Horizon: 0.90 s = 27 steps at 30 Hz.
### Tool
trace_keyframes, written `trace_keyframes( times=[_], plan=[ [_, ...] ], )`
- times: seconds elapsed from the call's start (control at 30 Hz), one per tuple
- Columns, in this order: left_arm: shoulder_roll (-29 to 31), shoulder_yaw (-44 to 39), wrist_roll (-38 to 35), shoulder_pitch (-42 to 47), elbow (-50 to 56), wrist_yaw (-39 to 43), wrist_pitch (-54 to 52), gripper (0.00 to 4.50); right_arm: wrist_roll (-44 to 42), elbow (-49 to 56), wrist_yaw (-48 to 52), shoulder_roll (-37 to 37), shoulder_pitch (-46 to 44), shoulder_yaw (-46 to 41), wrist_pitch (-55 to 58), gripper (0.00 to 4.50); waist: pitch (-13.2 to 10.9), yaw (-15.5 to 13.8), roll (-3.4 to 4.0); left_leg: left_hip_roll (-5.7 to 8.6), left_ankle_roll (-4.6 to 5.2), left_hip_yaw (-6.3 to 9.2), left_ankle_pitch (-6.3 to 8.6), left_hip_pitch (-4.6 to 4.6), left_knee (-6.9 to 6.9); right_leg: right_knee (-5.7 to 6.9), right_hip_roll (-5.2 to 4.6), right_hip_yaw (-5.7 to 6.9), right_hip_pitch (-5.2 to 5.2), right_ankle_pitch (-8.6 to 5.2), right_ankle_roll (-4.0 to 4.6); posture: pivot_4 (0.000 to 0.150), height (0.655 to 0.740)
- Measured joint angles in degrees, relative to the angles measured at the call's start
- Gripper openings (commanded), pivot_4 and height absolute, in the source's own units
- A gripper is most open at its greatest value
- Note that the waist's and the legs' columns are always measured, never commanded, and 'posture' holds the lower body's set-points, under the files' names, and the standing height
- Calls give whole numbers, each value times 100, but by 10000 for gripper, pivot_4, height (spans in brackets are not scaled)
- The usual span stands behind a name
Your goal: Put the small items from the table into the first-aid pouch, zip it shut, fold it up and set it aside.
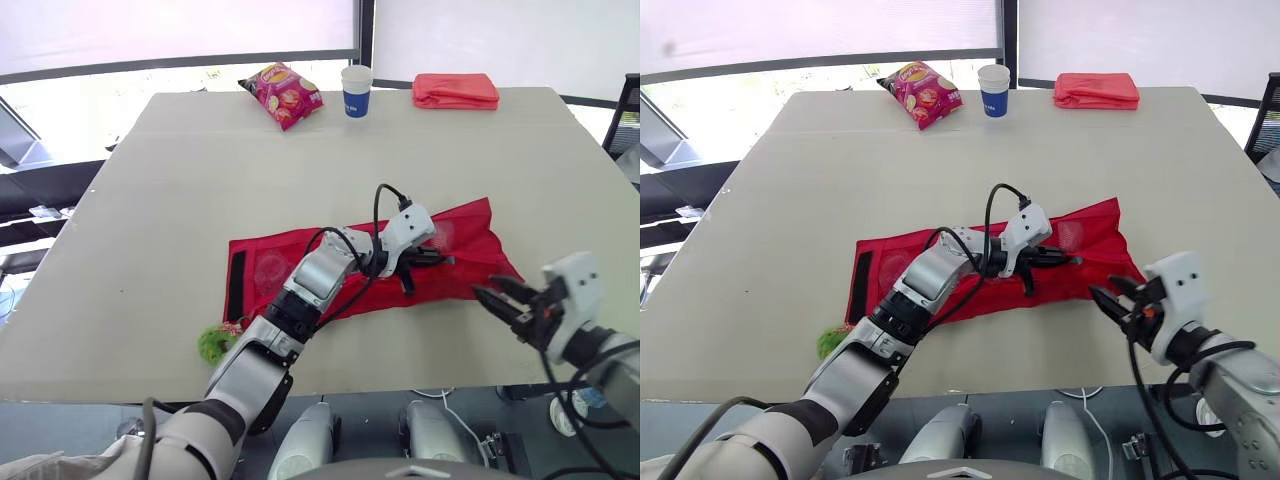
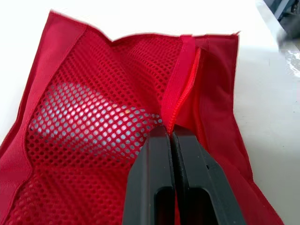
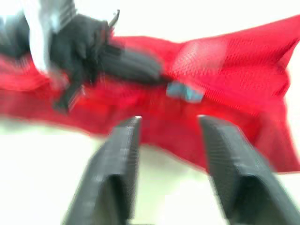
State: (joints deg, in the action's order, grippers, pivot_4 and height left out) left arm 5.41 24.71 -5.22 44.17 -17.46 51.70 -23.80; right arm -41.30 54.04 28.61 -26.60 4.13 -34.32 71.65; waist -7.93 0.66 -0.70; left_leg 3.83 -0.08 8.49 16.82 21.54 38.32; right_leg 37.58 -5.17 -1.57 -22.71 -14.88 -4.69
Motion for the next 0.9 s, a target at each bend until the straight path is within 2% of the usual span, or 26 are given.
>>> trace_keyframes(
  times=[0.03,0.07,0.1,0.13,0.23,0.27,0.37,0.5,0.67,0.73,0.77,0.87,0.9],
  plan=[
    [-37,8,-2,-14,4,8,48,6760,-113,-129,2,-237,-52,-173,113,43218,0,-2,0,0,0,-2,0,0,0,0,0,0,0,0,0,1500,7400],
    [-58,11,-6,-46,6,61,52,9503,-192,-308,-37,-424,-140,-353,228,45000,0,-3,0,0,0,-4,0,0,0,-2,0,1,1,0,0,1500,7400],
    [-54,17,-6,-73,6,103,56,14516,-204,-403,-67,-495,-188,-434,286,45000,0,-3,0,0,0,-8,0,0,-1,-1,0,1,1,0,0,1500,7400],
    [-22,26,-17,-140,2,195,90,21578,-216,-664,-173,-632,-331,-506,453,45000,0,13,0,-1,0,-11,0,0,-2,1,0,1,0,0,0,1500,7400],
    [13,7,-110,-181,2,389,231,30117,-212,-1054,-346,-761,-678,-503,745,45000,0,21,0,-2,0,-12,0,0,-1,3,0,-1,0,0,0,1500,7400],
    [95,-84,-265,-196,47,617,297,34925,-194,-1371,-482,-860,-995,-424,978,45000,0,11,0,-2,0,-11,0,0,-1,2,0,0,0,0,1,1500,7400],
    [442,-330,-650,-264,301,1166,311,44487,-77,-2020,-788,-789,-1677,-92,1357,45000,1,40,1,-5,0,-10,0,-1,-3,3,1,-1,-3,0,2,1500,7400],
    [1187,-834,-1418,-689,1145,1810,-106,44487,247,-3049,-1074,-704,-2313,478,1561,45000,2,45,4,-6,0,-2,0,0,-5,0,0,-2,-5,0,3,1500,7400],
    [1680,-1710,-2451,-1458,2363,1689,-974,44487,497,-4148,-1006,-772,-2698,1084,1416,45000,1,30,3,-6,2,4,1,7,0,-5,-17,1,-3,1,1,1500,7400],
    [2024,-2158,-2819,-1831,2852,1526,-1252,45000,513,-4502,-781,-866,-2710,1206,1272,39730,1,34,4,-7,1,4,1,6,-2,-2,-12,3,-6,0,2,1500,7400],
    [2050,-2198,-2845,-1856,2881,1515,-1271,45000,512,-4521,-762,-881,-2708,1206,1266,38696,1,33,4,-8,1,5,1,6,-2,-2,-12,3,-6,0,2,1500,7400],
    [2397,-2764,-3395,-2173,3459,1329,-1582,45000,425,-4665,-397,-1033,-2664,1273,1129,26281,1,24,3,-9,2,4,1,5,-1,-4,-12,2,-4,0,2,1500,7400],
    [2493,-2876,-3539,-2274,3607,1299,-1630,45000,383,-4664,-283,-1050,-2644,1271,1076,20352,1,16,3,-8,2,4,1,5,-1,-4,-12,2,-3,0,1,1500,7400]
  ],
)
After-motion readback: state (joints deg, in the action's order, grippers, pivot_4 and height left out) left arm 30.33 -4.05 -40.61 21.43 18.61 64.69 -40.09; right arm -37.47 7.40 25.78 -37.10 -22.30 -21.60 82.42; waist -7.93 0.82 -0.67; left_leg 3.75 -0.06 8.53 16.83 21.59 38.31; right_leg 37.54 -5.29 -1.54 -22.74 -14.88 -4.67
